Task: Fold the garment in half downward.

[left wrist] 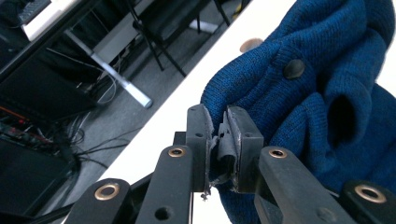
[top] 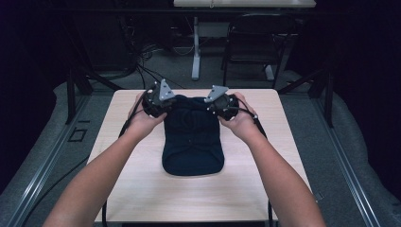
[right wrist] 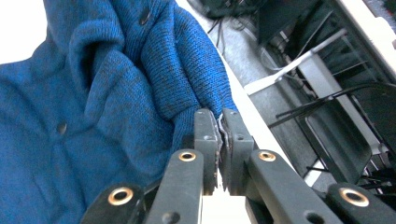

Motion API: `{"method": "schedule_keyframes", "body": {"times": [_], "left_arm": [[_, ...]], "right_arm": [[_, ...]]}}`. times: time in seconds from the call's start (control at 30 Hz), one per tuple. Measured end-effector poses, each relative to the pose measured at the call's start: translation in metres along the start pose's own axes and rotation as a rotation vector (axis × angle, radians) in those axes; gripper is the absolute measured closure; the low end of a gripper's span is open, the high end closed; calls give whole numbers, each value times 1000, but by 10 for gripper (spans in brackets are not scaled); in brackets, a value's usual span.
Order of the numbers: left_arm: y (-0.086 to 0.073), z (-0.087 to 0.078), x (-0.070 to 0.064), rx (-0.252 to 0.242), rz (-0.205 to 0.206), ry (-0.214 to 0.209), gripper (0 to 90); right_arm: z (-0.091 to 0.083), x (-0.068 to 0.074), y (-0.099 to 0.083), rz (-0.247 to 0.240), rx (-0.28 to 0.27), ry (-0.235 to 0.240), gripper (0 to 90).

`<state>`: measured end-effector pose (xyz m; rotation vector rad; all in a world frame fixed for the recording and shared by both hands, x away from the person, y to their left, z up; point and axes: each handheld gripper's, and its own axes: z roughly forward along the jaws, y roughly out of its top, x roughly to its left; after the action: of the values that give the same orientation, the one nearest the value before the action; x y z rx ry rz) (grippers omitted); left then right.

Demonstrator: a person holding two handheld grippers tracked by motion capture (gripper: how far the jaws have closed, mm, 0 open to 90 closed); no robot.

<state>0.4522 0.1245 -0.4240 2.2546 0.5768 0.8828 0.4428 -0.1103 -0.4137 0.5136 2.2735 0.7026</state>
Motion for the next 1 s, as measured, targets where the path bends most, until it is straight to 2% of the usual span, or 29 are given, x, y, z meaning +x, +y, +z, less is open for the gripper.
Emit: {"method": "schedule_keyframes", "body": {"times": [0.07,0.23,0.3,0.47,0.57,0.9,1.0], "left_arm": [[-8,2,-10,16,22,-11,808],[-22,3,-28,37,47,-58,808],[-23,4,-29,38,51,-60,808],[-30,3,-32,31,25,-73,807],[-32,2,-34,37,25,-78,807],[-32,-2,-38,34,19,-98,806],[-33,-4,-40,39,15,-116,805]], "right_arm": [[4,8,-8,-23,13,6,866],[9,23,-25,-49,41,43,866],[9,26,-28,-58,49,45,867],[8,31,-33,-44,35,69,867],[6,35,-34,-43,21,78,867],[-1,37,-35,-61,42,91,867],[-3,38,-37,-52,33,103,866]]}}
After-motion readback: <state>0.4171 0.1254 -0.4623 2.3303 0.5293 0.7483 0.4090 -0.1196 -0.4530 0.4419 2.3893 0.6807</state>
